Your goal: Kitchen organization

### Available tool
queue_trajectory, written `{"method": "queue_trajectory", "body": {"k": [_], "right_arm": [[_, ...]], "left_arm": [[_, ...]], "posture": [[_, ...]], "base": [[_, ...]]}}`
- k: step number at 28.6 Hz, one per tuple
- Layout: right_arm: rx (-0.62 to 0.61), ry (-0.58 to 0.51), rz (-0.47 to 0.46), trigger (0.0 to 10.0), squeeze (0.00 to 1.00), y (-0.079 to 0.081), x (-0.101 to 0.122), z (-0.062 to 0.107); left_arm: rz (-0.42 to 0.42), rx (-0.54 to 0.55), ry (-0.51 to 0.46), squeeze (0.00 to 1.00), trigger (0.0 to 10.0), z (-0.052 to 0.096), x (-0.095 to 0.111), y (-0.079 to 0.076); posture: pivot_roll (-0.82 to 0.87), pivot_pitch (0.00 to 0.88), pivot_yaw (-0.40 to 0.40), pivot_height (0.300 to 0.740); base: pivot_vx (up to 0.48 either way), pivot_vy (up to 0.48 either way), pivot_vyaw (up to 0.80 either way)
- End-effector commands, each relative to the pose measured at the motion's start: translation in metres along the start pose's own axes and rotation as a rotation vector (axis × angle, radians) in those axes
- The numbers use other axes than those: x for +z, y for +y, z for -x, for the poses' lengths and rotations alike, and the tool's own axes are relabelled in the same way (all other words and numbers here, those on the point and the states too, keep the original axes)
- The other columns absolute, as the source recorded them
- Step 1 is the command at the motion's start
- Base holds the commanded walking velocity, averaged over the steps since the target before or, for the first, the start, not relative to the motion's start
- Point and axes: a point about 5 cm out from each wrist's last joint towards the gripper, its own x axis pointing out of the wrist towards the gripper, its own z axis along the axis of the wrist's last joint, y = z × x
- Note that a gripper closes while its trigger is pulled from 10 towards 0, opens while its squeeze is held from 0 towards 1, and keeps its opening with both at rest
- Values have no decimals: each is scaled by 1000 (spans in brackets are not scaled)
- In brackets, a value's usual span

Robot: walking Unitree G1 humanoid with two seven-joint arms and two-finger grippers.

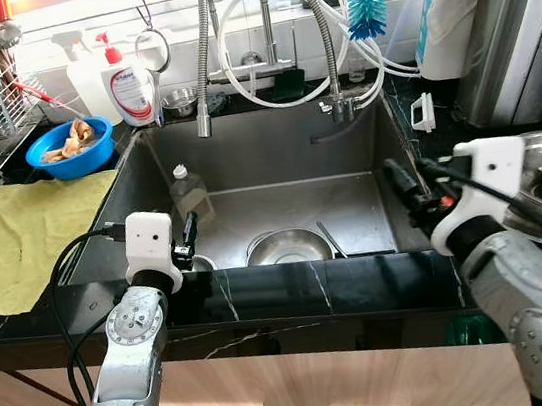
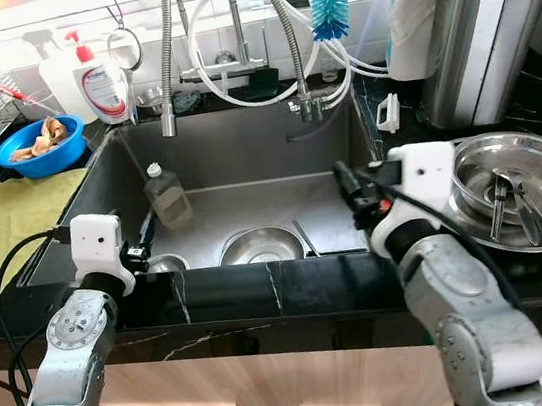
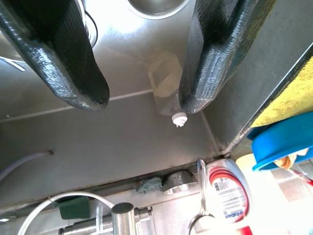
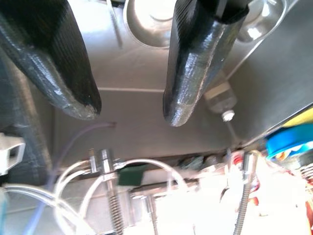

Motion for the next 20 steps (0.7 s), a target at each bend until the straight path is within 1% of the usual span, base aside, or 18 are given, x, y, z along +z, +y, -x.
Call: {"method": "queue_trajectory", "body": {"k": [1, 2, 3, 4, 5, 6, 7, 9, 11, 12, 13, 16, 17, 20], "right_arm": [[10, -25, 42, 10000, 0, 6, -2, -3], [27, -57, 128, 10000, 0, 12, -3, -3], [33, -68, 156, 10000, 0, 14, -3, -3], [35, -74, 170, 10000, 0, 15, -4, -3], [20, -89, 163, 10000, 0, 15, -5, -3], [-6, -105, 178, 10000, 0, 15, -6, -3], [-40, -128, 244, 10000, 0, 15, -12, -3], [-52, -143, 296, 10000, 0, 14, -16, -2], [-50, -170, 298, 10000, 0, 15, -17, 0], [-46, -207, 333, 10000, 0, 18, -16, 1], [-44, -218, 346, 10000, 0, 19, -15, 1], [-43, -270, 427, 10000, 0, 23, -12, 5], [-39, -302, 486, 10000, 0, 27, -11, 7], [-42, -357, 554, 10000, 0, 35, -10, 13]], "left_arm": [[-25, 31, 19, 0, 10000, 2, -6, 5], [-17, 44, 20, 0, 10000, 3, -8, 5], [-14, 46, 20, 0, 10000, 4, -8, 5], [-13, 47, 20, 0, 10000, 4, -8, 5], [-12, 46, 17, 0, 10000, 4, -8, 4], [-10, 47, 14, 0, 10000, 4, -8, 3], [-7, 52, 6, 0, 10000, 4, -9, 1], [-2, 60, 0, 0, 10000, 5, -9, 1], [-1, 65, -12, 0, 10000, 5, -9, 1], [-3, 71, -20, 0, 10000, 6, -9, 2], [-3, 73, -23, 0, 10000, 6, -9, 3], [-3, 87, -35, 0, 10000, 7, -9, 4], [-3, 88, -38, 0, 10000, 8, -9, 4], [-5, 90, -42, 0, 10000, 9, -10, 4]], "posture": [[-157, 0, 83, 740], [-157, 0, 83, 740], [-157, 0, 83, 740], [-157, 0, 83, 740], [-159, 0, 84, 740], [-157, 0, 85, 740], [-153, 0, 85, 740], [-151, 0, 85, 740], [-153, 0, 85, 740], [-153, 0, 85, 740], [-153, 0, 85, 740], [-150, 0, 83, 740], [-150, 0, 83, 740], [-149, 0, 83, 740]], "base": [[0, 0, 0], [0, 0, 0], [0, 0, 0], [0, 0, 0], [0, 0, 0], [0, 0, 0], [0, 0, 0], [0, 0, 0], [0, 0, 0], [0, 0, 0], [0, 0, 0], [0, 0, 0], [0, 0, 0], [0, 0, 0]]}}
